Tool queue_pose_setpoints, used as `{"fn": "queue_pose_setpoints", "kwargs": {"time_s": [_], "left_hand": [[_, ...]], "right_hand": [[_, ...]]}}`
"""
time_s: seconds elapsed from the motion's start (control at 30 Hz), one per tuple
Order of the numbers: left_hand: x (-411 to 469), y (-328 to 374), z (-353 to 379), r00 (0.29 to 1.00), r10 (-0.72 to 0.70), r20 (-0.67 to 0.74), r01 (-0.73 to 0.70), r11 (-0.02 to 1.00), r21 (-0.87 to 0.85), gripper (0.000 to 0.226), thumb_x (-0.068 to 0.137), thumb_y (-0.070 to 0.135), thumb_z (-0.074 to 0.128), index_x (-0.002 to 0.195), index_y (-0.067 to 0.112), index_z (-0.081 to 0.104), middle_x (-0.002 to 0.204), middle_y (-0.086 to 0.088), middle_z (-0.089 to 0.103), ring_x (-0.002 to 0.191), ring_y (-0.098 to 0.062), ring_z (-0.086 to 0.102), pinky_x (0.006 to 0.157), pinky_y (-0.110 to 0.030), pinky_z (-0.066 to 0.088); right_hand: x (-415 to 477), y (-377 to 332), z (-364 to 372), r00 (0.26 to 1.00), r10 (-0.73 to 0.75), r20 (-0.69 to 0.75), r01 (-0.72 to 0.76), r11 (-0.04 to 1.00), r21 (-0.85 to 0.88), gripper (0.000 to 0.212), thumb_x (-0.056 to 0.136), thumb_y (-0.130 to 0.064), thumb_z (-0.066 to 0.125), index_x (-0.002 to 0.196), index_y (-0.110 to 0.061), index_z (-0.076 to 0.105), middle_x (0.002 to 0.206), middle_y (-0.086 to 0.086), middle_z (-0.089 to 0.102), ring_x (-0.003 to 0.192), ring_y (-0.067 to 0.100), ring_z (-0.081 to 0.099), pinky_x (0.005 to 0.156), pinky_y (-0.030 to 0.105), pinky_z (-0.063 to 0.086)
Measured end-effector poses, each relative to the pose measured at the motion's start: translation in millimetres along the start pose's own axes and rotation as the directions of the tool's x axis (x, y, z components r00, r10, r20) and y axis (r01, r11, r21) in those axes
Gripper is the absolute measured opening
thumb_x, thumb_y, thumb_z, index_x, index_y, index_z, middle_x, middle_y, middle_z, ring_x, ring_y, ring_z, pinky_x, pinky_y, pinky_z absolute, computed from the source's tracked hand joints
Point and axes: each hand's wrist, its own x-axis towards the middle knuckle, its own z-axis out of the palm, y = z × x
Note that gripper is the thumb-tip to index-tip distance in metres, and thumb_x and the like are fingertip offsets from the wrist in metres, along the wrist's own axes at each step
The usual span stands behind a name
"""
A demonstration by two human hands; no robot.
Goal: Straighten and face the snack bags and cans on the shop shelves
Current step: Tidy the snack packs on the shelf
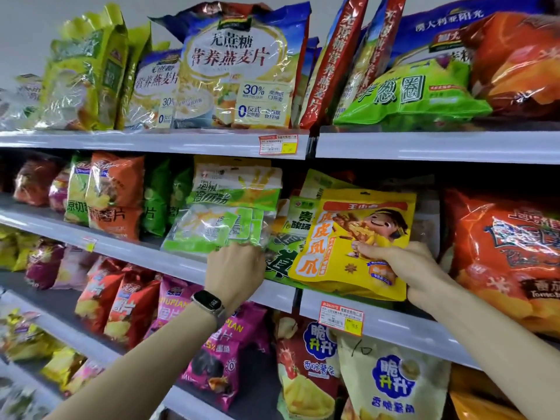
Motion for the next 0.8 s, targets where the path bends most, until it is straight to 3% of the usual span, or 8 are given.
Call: {"fn": "queue_pose_setpoints", "kwargs": {"time_s": [0.1,0.2,0.27,0.4,0.57,0.63,0.7,0.8], "left_hand": [[-3,-7,2,1.0,-0.021,-0.001,0.02,0.982,-0.188,0.031,0.106,0.038,0.052,0.097,0.024,0.078,0.078,-0.003,0.075,0.072,-0.034,0.069,0.055,-0.034,0.042],[5,-30,7,0.994,-0.104,0.022,0.104,0.896,-0.432,0.028,0.101,0.029,0.067,0.126,0.021,0.076,0.096,-0.002,0.081,0.081,-0.027,0.074,0.072,-0.04,0.058],[16,-48,10,0.984,-0.169,0.063,0.177,0.843,-0.508,0.042,0.092,0.029,0.081,0.131,0.017,0.073,0.112,-0.002,0.074,0.095,-0.025,0.071,0.084,-0.037,0.056],[34,-78,17,0.947,-0.286,0.143,0.318,0.793,-0.52,0.079,0.071,0.056,0.091,0.139,0.024,0.065,0.134,-0.004,0.056,0.128,-0.025,0.052,0.106,-0.039,0.047],[49,-127,22,0.932,-0.322,0.167,0.354,0.703,-0.617,0.076,0.074,0.067,0.084,0.136,0.025,0.068,0.127,-0.003,0.07,0.111,-0.025,0.068,0.095,-0.039,0.054],[60,-149,28,0.889,-0.348,0.297,0.457,0.669,-0.587,0.099,0.063,0.08,0.083,0.142,0.025,0.062,0.134,-0.004,0.069,0.119,-0.027,0.067,0.106,-0.045,0.052],[68,-163,31,0.834,-0.353,0.424,0.548,0.625,-0.557,0.115,0.049,0.094,0.075,0.141,0.027,0.058,0.134,-0.001,0.068,0.123,-0.029,0.065,0.113,-0.05,0.046],[78,-188,41,0.793,-0.358,0.493,0.606,0.547,-0.578,0.098,0.046,0.097,0.074,0.114,0.027,0.06,0.117,-0.004,0.075,0.11,-0.031,0.071,0.107,-0.052,0.052]], "right_hand": [[-1,-3,1,0.998,-0.043,0.036,0.043,0.999,0.002,0.03,0.075,-0.018,0.092,0.1,-0.007,0.079,0.089,0.016,0.08,0.078,0.03,0.079,0.071,0.043,0.065],[-3,-3,3,0.999,-0.04,0.026,0.039,0.999,0.029,0.033,0.075,-0.016,0.092,0.104,-0.008,0.078,0.09,0.016,0.08,0.079,0.033,0.079,0.071,0.045,0.064],[-3,-4,5,0.999,-0.031,0.02,0.031,0.999,0.029,0.042,0.069,-0.018,0.094,0.107,-0.009,0.078,0.092,0.016,0.08,0.082,0.034,0.079,0.077,0.05,0.064],[-6,-7,9,0.999,-0.038,-0.011,0.037,0.999,-0.017,0.062,0.049,-0.029,0.094,0.106,-0.012,0.078,0.092,0.012,0.081,0.084,0.031,0.079,0.08,0.048,0.063],[-6,-9,13,0.999,-0.02,-0.048,0.022,0.999,0.027,0.056,0.057,-0.022,0.092,0.109,-0.01,0.076,0.09,0.016,0.08,0.069,0.029,0.078,0.054,0.038,0.063],[-6,-13,17,0.999,0.023,-0.044,-0.02,0.998,0.068,0.046,0.065,-0.018,0.089,0.108,-0.006,0.076,0.087,0.017,0.08,0.061,0.026,0.077,0.047,0.036,0.061],[-5,-15,21,0.995,0.102,-0.016,-0.1,0.99,0.102,0.05,0.065,-0.018,0.087,0.11,-0.001,0.075,0.094,0.022,0.079,0.061,0.029,0.077,0.049,0.043,0.063],[-8,-16,27,0.986,0.166,0.023,-0.168,0.978,0.123,0.046,0.069,-0.019,0.082,0.11,0.002,0.074,0.101,0.027,0.077,0.065,0.034,0.077,0.06,0.055,0.063]]}}
